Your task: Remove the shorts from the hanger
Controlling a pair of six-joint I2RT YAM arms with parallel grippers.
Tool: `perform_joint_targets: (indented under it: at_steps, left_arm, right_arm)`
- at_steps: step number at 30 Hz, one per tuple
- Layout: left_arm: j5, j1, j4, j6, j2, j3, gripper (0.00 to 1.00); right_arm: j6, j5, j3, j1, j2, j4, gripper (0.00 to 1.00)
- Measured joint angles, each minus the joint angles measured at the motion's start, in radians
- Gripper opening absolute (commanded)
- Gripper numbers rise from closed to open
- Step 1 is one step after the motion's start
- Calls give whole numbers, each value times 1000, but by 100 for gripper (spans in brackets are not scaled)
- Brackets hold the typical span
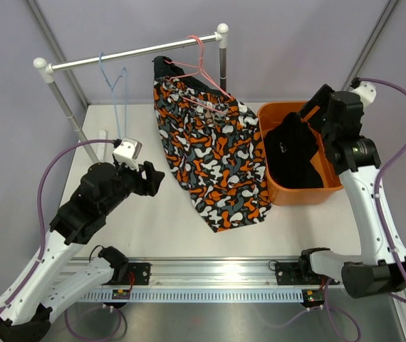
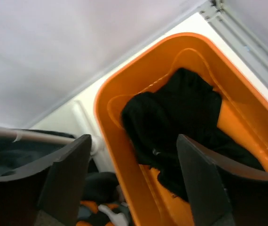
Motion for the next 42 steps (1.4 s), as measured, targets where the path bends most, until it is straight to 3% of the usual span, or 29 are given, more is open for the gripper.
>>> perform_joint_targets:
  at_steps: [6, 12, 15, 20, 25, 29, 35, 42]
  left_arm:
    - [0, 0, 7, 0, 5, -4, 68]
    - [8, 0, 26, -2, 21, -6, 68]
    - [9, 0, 37, -2, 33, -6, 68]
    - [8, 0, 39, -4, 42, -6, 68]
    - [7, 0, 42, -4, 36, -6, 68]
    - [3, 0, 42, -4, 37, -6, 68]
    - [-18, 0, 27, -5, 56, 17, 69]
    - [-55, 0, 22, -16, 180, 199, 72]
  right_arm:
    - [-8, -85, -28, 0, -137, 35, 91]
    - [-27, -237, -45, 0, -165, 89, 92]
    - [-46, -332, -48, 3, -123, 132, 92]
    - [-73, -415, -21, 32, 31, 189, 83]
    - [-101, -410, 39, 137, 181, 194, 75]
    - [-114, -402, 42, 256, 211, 199, 72]
    - [-104, -373, -57, 398, 122, 239, 72]
    - [-64, -352, -148, 511, 16, 254, 72]
